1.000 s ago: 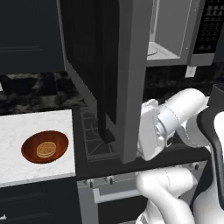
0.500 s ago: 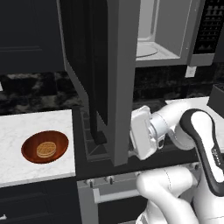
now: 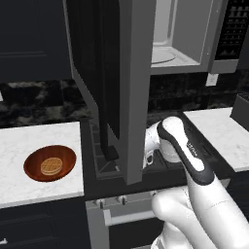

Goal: Open the microwave, place the bowl with waffle inside the microwave, then close the microwave door and turn it on.

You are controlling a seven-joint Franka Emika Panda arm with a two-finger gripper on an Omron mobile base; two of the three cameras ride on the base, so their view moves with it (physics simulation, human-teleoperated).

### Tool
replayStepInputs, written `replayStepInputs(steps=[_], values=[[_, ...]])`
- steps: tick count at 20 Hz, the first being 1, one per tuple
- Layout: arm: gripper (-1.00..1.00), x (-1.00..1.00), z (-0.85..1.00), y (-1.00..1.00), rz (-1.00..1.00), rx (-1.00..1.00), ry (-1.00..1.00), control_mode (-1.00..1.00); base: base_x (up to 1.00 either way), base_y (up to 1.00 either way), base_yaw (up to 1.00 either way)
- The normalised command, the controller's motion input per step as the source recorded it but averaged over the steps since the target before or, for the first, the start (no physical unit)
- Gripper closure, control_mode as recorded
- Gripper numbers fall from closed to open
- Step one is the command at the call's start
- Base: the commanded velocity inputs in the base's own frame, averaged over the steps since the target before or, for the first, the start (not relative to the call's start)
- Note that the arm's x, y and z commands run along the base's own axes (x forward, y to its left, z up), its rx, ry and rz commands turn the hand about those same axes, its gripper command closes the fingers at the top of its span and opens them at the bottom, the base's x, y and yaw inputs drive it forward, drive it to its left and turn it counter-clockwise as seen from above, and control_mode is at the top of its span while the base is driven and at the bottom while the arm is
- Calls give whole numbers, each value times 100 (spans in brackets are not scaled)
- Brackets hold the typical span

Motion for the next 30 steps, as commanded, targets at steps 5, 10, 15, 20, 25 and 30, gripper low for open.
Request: replayStepInputs(steps=[5,10,15,20,25,30], values=[[-100,79,-41,59,0,-15,12,-100,0,0,0],[-100,54,-39,17,0,-7,5,-100,0,0,0],[-100,46,-47,7,0,-7,0,-100,0,0,0],[-100,40,-28,43,-1,-7,0,-100,0,0,0],[-100,48,-17,48,-4,-6,0,-100,0,0,0],[-100,35,-31,21,-2,-3,0,-100,0,0,0]])
